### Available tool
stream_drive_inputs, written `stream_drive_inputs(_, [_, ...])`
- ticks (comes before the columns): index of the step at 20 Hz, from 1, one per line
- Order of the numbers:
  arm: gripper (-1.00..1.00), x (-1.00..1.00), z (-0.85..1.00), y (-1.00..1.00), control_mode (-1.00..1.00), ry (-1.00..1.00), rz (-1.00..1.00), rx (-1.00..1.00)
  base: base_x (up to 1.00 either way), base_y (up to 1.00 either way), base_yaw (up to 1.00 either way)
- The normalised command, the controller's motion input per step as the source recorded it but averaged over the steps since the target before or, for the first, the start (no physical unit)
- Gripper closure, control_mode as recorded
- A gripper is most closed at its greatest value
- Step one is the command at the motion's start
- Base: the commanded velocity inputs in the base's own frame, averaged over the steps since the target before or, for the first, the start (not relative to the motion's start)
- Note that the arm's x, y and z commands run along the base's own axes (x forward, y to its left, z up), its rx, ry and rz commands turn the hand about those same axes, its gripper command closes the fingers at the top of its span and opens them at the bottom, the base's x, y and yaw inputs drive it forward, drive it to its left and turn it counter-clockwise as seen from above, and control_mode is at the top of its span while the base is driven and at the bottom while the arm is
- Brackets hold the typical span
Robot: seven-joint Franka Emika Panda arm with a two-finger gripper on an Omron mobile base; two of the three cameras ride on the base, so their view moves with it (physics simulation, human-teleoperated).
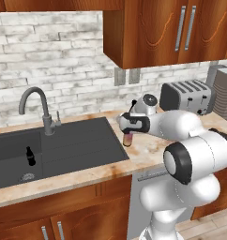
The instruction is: Place the large bottle from the dining counter next to the other large bottle outside the sink, and place the small bottle from the dining counter next to the other small bottle inside the sink.
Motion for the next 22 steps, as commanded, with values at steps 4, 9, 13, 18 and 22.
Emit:
stream_drive_inputs(4, [1.0,0.15,-0.08,-0.07,-1.0,0.0,0.0,-0.02,0.0,0.0,0.0])
stream_drive_inputs(9, [1.0,0.17,-0.05,-0.1,-1.0,0.0,0.0,-0.02,0.0,0.0,0.0])
stream_drive_inputs(13, [1.0,0.13,-0.06,-0.11,-1.0,0.0,0.0,-0.05,0.0,0.0,0.0])
stream_drive_inputs(18, [1.0,0.13,-0.14,-0.08,-1.0,0.0,0.0,-0.04,0.0,0.0,0.0])
stream_drive_inputs(22, [1.0,0.13,-0.17,-0.05,-1.0,0.0,0.0,-0.04,0.0,0.0,0.0])
